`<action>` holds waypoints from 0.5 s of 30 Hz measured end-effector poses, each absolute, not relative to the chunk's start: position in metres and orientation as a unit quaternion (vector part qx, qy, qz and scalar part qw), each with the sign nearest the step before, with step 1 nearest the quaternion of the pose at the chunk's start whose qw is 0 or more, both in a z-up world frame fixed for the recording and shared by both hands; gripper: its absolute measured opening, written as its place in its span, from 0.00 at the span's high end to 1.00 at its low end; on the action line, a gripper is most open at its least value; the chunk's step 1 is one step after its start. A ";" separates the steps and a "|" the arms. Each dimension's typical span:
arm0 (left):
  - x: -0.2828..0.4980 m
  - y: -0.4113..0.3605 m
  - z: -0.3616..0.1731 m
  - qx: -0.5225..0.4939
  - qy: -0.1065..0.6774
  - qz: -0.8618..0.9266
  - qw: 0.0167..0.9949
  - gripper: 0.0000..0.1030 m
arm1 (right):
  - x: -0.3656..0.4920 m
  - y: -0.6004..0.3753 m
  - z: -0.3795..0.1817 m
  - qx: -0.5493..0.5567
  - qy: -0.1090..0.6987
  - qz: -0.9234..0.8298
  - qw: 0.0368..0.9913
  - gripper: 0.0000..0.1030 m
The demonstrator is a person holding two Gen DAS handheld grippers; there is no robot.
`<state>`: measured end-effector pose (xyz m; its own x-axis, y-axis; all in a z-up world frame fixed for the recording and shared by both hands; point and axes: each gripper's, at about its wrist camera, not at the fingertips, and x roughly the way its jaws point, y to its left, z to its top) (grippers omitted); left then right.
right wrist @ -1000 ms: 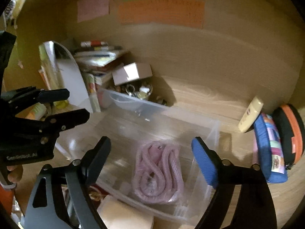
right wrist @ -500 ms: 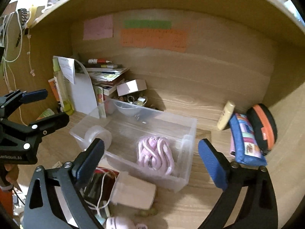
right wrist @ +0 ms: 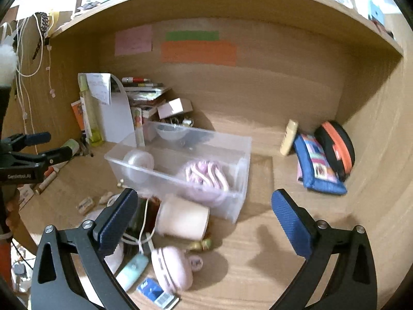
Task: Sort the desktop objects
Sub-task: 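Withdraw both tools from the box toward the cluttered items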
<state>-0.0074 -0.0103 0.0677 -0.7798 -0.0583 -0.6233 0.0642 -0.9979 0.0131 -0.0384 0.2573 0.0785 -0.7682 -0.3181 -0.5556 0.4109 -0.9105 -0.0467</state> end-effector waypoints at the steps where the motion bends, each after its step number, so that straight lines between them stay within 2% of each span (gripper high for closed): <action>1: -0.006 -0.013 0.063 0.337 0.006 -0.941 0.034 0.04 | -0.037 0.259 0.075 0.283 0.079 -0.936 0.193 0.00; 15: -0.005 -0.020 -0.005 0.418 0.016 -0.908 0.028 0.04 | -0.027 0.269 0.006 0.378 0.048 -0.900 0.213 0.00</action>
<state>-0.0047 -0.0196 -0.0046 -0.6485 -0.0384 -0.7602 0.0648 -0.9979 -0.0048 -0.0268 0.2687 0.0060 -0.6238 -0.3466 -0.7005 0.4186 -0.9050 0.0750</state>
